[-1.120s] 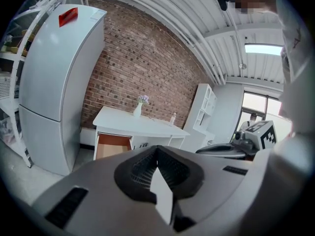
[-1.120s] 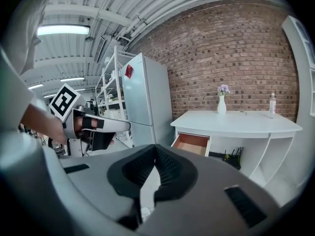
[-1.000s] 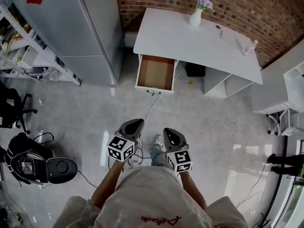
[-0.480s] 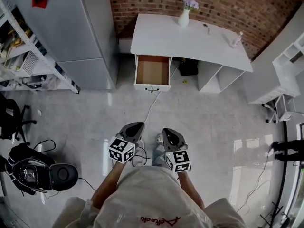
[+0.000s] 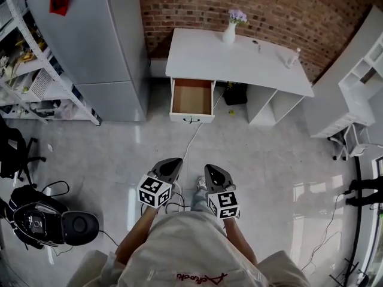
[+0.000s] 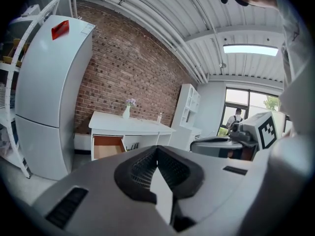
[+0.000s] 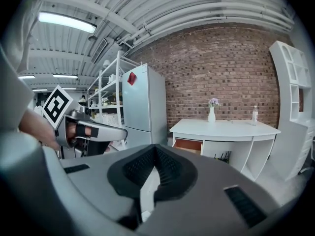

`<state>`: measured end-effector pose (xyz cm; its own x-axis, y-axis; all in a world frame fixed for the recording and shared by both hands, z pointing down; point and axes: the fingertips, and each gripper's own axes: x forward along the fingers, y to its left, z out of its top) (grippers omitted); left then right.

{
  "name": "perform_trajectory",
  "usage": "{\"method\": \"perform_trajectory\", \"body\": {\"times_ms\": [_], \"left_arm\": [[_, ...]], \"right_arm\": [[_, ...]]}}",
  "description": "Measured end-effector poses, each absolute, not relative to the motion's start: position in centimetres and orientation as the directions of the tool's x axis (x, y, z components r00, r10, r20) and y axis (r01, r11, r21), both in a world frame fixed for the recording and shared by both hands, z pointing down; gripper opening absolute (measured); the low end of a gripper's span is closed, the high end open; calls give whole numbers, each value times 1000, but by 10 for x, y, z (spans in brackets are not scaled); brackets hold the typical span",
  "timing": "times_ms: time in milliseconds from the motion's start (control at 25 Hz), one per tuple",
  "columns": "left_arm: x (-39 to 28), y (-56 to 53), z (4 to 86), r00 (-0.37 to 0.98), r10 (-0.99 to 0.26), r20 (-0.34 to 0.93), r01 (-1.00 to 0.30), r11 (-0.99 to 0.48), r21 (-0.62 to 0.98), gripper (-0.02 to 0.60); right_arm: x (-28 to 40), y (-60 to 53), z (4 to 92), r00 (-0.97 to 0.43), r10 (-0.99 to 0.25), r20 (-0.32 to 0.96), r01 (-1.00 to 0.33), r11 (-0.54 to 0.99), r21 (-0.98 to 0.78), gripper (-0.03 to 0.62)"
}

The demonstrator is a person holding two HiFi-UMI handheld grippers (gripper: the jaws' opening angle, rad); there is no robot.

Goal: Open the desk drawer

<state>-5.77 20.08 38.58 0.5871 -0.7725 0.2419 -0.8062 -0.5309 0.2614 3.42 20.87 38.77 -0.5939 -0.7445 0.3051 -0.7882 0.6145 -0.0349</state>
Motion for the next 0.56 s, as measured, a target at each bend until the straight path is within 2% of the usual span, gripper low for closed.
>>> {"method": "perform_trajectory", "body": {"times_ms": [560], "left_arm": [[-53,200,386,599,-763,245,-799,-546,252,12]], "right_arm": [[30,204,381,-601,-743,294,-783,621,-32,17]]}}
